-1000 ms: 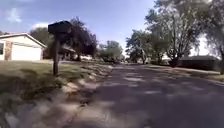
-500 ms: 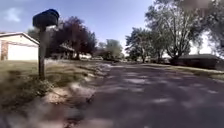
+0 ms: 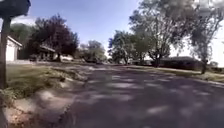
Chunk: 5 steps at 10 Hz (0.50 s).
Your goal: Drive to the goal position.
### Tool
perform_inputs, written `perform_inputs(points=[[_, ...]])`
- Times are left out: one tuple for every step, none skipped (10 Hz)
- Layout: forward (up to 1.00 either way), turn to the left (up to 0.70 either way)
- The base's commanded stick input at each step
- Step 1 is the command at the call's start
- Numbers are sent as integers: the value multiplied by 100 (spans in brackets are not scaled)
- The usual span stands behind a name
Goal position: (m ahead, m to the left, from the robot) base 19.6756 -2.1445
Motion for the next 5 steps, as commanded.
perform_inputs(points=[[100, 0], [100, 0], [100, 0], [100, 0], [100, 0]])
